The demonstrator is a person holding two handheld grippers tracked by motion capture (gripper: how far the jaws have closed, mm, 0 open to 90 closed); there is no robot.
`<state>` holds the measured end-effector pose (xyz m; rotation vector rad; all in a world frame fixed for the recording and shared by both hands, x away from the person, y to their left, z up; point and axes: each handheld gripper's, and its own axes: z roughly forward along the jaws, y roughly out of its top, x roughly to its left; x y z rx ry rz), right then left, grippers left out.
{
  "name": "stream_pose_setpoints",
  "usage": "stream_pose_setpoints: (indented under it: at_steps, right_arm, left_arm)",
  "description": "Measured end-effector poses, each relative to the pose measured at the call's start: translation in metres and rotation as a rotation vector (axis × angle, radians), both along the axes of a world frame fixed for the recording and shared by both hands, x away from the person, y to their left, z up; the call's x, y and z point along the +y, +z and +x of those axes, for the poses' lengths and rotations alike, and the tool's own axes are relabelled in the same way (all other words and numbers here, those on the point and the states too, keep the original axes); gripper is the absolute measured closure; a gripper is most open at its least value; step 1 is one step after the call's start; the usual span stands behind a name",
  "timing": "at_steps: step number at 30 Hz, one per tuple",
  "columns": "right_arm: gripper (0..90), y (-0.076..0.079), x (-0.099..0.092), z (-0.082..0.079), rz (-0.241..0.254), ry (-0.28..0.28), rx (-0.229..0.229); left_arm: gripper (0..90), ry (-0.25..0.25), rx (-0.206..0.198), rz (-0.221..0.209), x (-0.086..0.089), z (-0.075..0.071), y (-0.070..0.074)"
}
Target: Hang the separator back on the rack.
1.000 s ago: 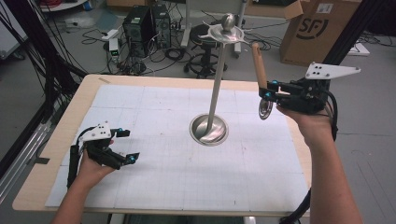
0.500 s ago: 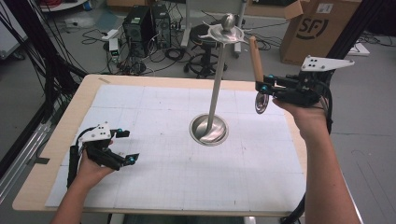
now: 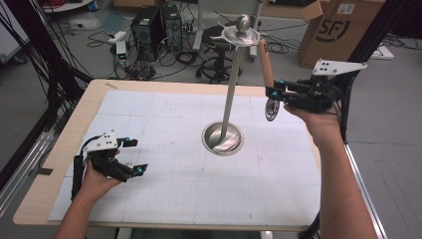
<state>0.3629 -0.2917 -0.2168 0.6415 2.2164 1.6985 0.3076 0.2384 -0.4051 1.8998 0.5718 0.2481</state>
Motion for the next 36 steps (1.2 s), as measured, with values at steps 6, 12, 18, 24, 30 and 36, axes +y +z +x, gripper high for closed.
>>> stream_pose_setpoints:
  at_steps: [6,12,18,24,30,36]
  right_arm:
    - [68.7,-0.005,0.008,0.004,-0.008,0.003,0.014]
    - [68.7,-0.008,0.015,0.008,-0.012,0.006,0.027]
    - [68.7,-0.008,0.021,0.011,-0.022,0.003,0.042]
    - [68.6,-0.008,0.026,0.014,-0.031,0.004,0.037]
    - [68.3,-0.007,0.027,0.014,-0.043,0.0,0.045]
    - [67.4,-0.007,0.028,0.016,-0.045,-0.011,0.044]
  left_arm:
    - [1.7,-0.004,0.0,0.005,-0.001,0.0,-0.001]
    - [1.7,-0.001,0.003,0.003,0.0,-0.001,0.0]
    - [1.7,-0.004,0.003,0.01,-0.001,-0.002,-0.001]
    - [1.7,-0.001,0.003,0.007,0.0,-0.002,-0.001]
    - [1.7,-0.007,0.003,0.013,-0.001,-0.002,-0.001]
    - [1.7,-0.002,0.007,0.004,0.0,-0.002,-0.001]
